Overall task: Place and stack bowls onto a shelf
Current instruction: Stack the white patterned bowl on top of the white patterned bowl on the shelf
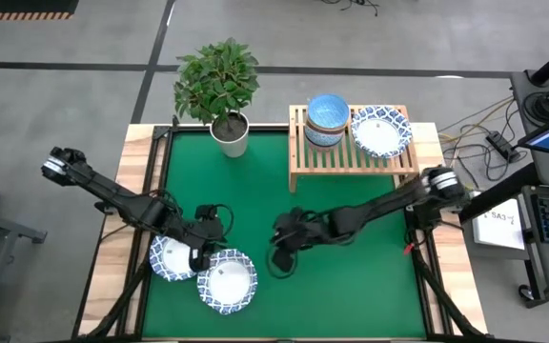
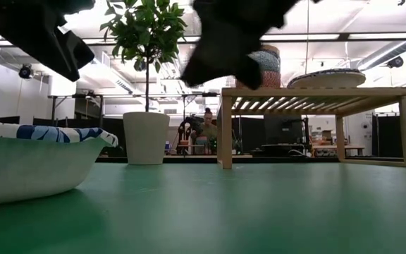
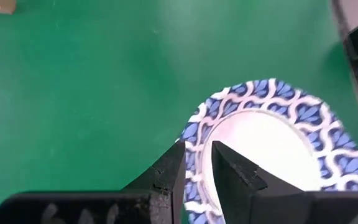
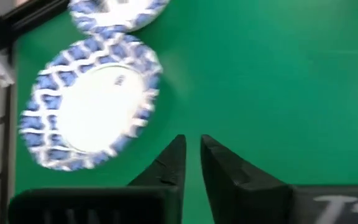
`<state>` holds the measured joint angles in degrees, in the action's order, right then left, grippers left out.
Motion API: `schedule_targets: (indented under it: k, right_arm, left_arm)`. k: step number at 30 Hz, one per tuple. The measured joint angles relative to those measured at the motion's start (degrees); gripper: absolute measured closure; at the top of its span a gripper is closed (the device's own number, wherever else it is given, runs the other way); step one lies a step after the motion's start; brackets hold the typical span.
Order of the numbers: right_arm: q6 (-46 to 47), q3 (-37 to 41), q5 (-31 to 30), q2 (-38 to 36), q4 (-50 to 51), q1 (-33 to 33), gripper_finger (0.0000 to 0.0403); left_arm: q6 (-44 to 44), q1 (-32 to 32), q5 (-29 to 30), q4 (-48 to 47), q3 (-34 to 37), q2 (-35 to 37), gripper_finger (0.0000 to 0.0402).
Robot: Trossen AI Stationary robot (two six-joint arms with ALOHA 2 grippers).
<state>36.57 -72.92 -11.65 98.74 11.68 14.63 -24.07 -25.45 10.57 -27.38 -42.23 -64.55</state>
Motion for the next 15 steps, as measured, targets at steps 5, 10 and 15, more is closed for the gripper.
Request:
schedule_targets:
  k: [5, 10, 15]
  right_arm:
    - [-1.36, -9.78, 3.12, 8.49, 1.39, 0.0, 0.0304]
    - [-11.01, -16.72, 3.09, 15.48, 1.69, 0.35, 0.0252]
    - [-10.93, -21.74, 3.27, 20.91, 1.65, 0.4, 0.0232]
  left_arm:
    - [2.63, 0.0, 1.77, -2.59, -0.64, 0.04, 0.0341]
    - [1.68, -0.02, 4.17, -4.22, -0.64, 0.14, 0.0341]
    - [-2.02, -0.69, 7.49, -4.41, 0.98, 0.0, 0.0341]
